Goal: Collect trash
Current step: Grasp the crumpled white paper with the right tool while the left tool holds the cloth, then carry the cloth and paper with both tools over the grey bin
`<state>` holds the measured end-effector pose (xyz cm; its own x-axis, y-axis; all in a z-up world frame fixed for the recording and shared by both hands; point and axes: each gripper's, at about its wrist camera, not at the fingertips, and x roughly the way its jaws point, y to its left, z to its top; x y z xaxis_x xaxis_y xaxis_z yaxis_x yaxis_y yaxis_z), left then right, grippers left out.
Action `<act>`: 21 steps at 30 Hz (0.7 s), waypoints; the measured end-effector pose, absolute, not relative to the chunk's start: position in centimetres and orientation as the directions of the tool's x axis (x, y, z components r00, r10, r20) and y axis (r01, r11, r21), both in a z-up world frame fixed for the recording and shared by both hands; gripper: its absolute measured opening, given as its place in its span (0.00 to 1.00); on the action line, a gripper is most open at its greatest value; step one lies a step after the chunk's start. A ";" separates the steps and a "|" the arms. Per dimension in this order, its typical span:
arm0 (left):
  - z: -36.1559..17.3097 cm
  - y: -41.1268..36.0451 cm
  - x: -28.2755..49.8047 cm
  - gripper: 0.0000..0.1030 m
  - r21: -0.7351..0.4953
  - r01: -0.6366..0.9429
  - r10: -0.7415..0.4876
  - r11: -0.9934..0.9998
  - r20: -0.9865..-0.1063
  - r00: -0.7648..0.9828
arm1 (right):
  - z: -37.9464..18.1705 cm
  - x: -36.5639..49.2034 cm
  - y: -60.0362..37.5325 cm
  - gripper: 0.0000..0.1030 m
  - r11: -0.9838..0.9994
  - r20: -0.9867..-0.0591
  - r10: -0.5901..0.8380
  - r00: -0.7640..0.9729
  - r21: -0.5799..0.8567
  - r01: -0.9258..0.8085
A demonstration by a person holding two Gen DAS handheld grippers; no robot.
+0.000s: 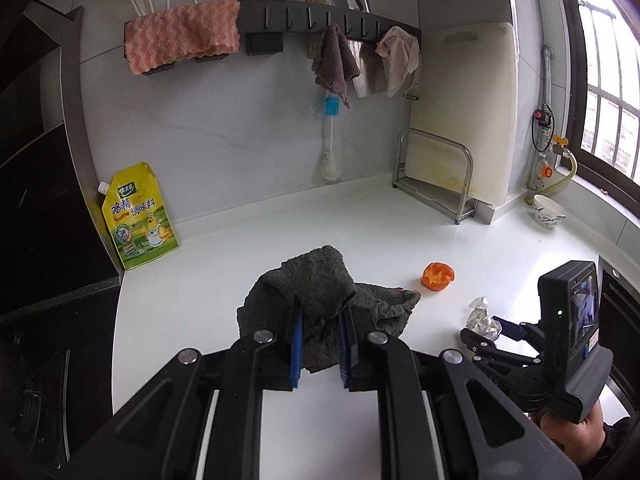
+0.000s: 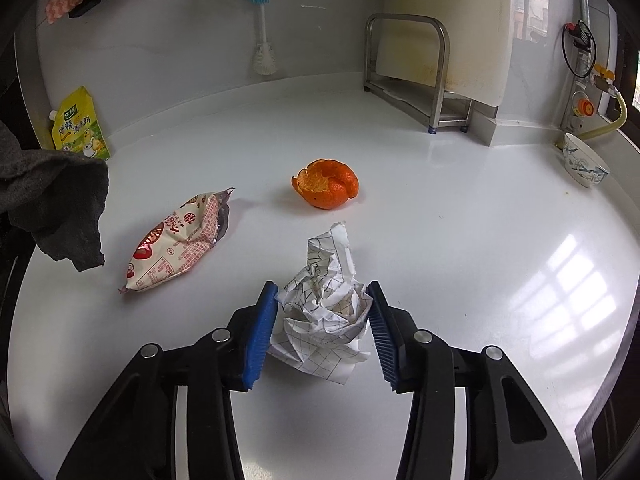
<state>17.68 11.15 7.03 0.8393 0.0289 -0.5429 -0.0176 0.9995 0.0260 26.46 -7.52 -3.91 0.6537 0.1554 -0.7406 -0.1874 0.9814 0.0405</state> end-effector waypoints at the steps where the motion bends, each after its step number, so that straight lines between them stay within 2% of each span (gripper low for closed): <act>1: 6.9 11.2 17.4 0.14 0.026 -0.019 0.030 0.999 -0.544 0.838 | -3.6 25.9 -7.5 0.43 0.982 -0.736 0.149 0.660 0.034 -0.185; 21: 4.7 8.5 5.9 0.14 -0.013 0.035 -0.036 0.999 -0.604 0.796 | 1.1 9.3 -9.5 0.43 0.993 -0.669 0.113 0.735 0.045 -0.111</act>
<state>5.95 8.48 4.71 0.7962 -0.0359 -0.6039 0.0351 0.9993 -0.0130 9.31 -9.48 1.09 0.7351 0.1125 -0.6685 -0.1115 0.9928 0.0445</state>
